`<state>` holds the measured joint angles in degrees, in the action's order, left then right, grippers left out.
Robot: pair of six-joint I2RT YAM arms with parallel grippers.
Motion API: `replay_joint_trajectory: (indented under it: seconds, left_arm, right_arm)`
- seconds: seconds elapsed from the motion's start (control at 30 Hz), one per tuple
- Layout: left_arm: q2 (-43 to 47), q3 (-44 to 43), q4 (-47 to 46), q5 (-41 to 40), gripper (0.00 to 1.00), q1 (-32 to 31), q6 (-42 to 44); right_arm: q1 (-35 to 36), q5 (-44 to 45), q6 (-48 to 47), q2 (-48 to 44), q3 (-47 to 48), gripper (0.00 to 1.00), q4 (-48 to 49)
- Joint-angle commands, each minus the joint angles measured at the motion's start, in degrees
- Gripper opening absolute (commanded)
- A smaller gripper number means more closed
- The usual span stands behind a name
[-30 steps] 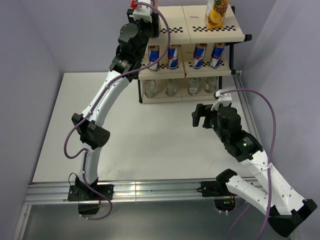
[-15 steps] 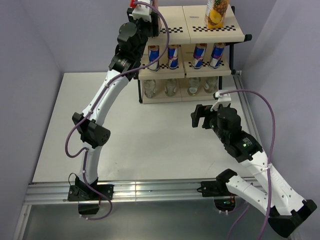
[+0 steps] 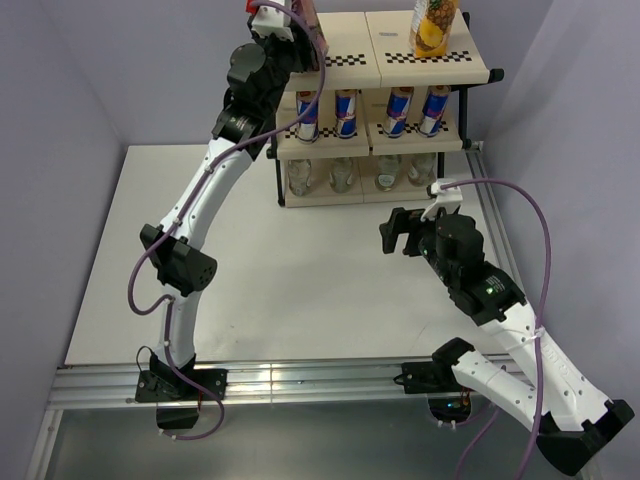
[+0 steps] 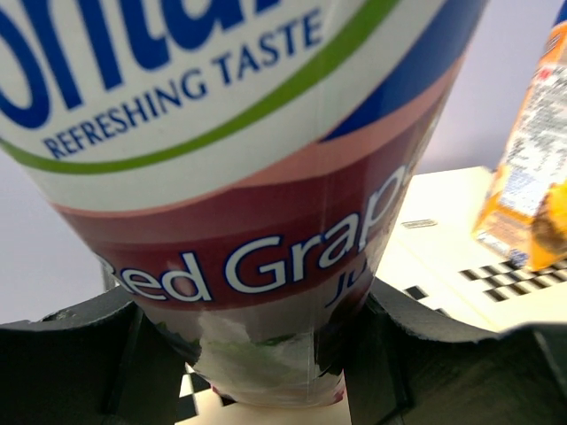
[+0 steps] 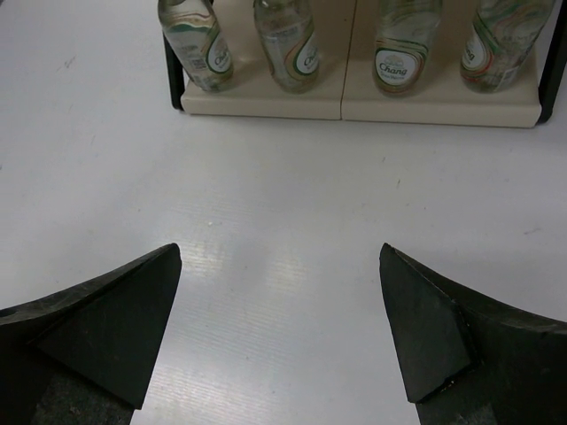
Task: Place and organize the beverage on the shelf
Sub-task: Adjust the drink.
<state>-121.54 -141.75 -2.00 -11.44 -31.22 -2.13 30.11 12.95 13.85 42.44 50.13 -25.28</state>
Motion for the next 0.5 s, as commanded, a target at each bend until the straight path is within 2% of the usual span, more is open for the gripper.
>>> replay_joint_trajectory:
  seconds: [0.0, 0.03, 0.13, 0.23, 0.47]
  left_arm:
    - [6.1, -3.1, -12.0, 5.5, 0.01, -0.3, -8.3]
    - [5.7, -5.3, -12.5, 6.3, 0.01, -0.2, -8.8]
    - [7.4, -3.3, -16.6, 7.7, 0.01, -0.2, -10.9]
    - [10.2, -3.5, -16.4, 10.9, 0.01, -0.2, -12.8]
    - [16.5, -2.1, -15.5, 24.7, 0.0, -0.9, -17.9]
  right_arm:
    - [-0.3, -1.6, 0.7, -0.2, 1.5, 1.0, 3.9]
    - [-0.3, -2.4, 0.8, -0.1, 1.5, 1.0, 4.2]
    - [-0.3, -2.8, 1.4, -0.3, 1.1, 1.0, 4.8]
    - [-0.3, -2.8, 1.5, -0.2, 1.5, 1.0, 4.5]
    - [-0.3, -0.6, 1.6, -1.1, 4.2, 1.0, 4.4]
